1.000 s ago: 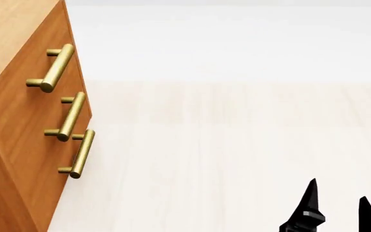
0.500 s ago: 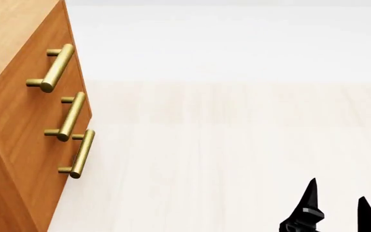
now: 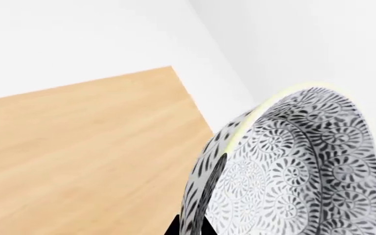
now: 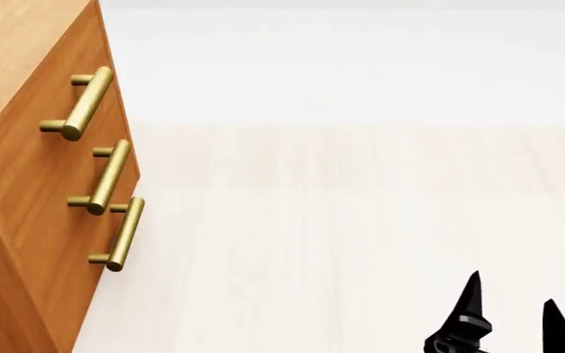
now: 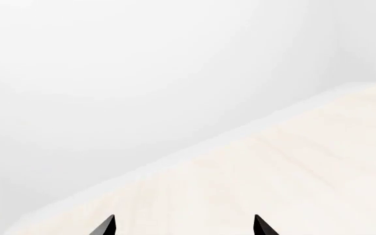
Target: Put the bowl on top of the cabinet.
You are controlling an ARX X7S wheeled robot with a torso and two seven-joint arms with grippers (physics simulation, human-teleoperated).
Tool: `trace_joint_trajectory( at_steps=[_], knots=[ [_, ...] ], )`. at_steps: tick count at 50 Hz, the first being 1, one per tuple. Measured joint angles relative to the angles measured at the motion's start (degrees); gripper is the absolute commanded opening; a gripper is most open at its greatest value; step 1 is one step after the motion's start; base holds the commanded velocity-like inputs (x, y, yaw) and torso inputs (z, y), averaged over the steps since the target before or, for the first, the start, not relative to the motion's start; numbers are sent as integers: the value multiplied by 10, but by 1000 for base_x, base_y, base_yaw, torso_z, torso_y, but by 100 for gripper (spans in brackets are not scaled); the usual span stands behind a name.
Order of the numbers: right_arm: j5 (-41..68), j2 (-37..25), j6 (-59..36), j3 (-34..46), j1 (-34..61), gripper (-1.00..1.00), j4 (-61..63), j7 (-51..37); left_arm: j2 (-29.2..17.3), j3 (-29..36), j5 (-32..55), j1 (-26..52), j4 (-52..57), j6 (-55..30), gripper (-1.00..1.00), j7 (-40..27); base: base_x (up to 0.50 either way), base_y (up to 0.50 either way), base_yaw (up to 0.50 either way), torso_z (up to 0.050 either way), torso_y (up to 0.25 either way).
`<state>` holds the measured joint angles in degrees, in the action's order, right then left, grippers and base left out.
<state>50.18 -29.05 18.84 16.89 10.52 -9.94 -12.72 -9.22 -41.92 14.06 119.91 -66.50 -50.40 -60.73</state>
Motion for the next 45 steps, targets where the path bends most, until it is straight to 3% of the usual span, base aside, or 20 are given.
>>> trace_joint_trajectory(
  at_steps=[31, 45],
  knots=[
    [-8, -3, -2, 7, -10, 100, 24, -2, 43, -62, 33, -118, 322, -206, -100, -68, 0, 0, 0, 0, 0],
    [-11, -7, 2, 8, -21, 100, 41, -3, 56, -73, 46, -136, 391, -255, -100, -88, 0, 0, 0, 0, 1]
  ],
)
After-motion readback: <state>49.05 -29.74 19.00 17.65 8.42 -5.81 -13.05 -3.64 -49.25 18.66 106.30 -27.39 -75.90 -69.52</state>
